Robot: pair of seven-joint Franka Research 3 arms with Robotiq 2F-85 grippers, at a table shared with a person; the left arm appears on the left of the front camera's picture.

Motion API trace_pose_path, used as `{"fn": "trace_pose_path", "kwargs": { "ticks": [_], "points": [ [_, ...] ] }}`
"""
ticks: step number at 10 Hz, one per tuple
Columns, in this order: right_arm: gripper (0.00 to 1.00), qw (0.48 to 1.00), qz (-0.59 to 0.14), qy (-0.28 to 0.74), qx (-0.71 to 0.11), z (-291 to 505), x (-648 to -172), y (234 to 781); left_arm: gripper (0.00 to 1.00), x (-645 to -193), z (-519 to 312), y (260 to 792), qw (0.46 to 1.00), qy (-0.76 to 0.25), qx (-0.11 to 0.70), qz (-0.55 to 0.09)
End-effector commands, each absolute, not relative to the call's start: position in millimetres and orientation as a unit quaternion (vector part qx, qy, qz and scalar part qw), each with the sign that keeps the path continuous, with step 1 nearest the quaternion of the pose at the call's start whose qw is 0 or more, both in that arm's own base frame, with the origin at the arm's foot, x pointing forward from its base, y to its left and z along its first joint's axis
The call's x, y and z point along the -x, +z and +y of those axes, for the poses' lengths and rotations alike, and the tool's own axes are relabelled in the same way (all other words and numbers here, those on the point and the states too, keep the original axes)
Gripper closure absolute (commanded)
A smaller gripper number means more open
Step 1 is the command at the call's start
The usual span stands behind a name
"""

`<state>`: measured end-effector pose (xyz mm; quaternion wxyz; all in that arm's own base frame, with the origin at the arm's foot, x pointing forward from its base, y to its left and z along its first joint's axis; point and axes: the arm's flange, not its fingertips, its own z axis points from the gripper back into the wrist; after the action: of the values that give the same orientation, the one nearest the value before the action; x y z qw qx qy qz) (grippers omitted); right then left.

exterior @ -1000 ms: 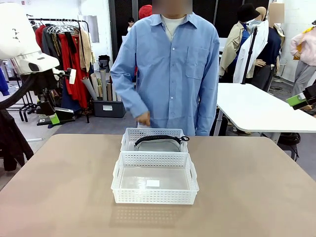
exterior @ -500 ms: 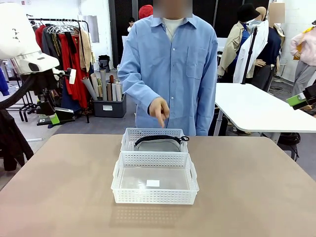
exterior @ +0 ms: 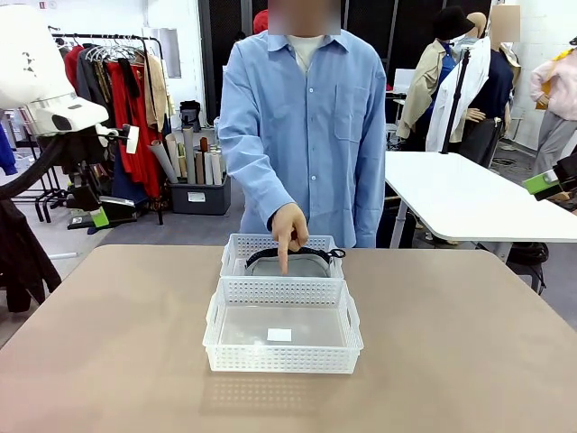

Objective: Distribute items into two baskets.
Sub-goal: Place the picked Stapler into the Organizing basket as instructed by the person.

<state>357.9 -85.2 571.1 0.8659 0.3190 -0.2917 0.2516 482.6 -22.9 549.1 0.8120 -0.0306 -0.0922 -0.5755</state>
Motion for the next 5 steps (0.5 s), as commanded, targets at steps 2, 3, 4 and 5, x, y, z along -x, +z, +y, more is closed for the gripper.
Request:
{"fn": "trace_pose_path", "kwargs": {
  "ticks": [2,3,4,5],
  "points": [
    [0.0,0.865,-0.293,0.253,-0.318,-84.7,-357.3,571.5,1.0,-482.0,-21.2,551.7,0.812,-0.575,0.029,-0.095],
    [0.0,0.865,-0.293,0.253,-0.318,-84.7,-357.3,571.5,1.0,-482.0,-21.2,551.7,0.812,-0.575,0.029,-0.095],
    [0.0,0.865,-0.293,0.253,-0.318,-84.7,-357.3,571.5,1.0,-482.0,-21.2,551.7,0.812,-0.575,0.029,-0.095],
    [0.0,0.865,-0.293,0.253,-0.318,-84.7,-357.3,571.5,1.0,-482.0,-21.2,551.7,0.812,-0.575,0.029,-0.095]
  ]
}}
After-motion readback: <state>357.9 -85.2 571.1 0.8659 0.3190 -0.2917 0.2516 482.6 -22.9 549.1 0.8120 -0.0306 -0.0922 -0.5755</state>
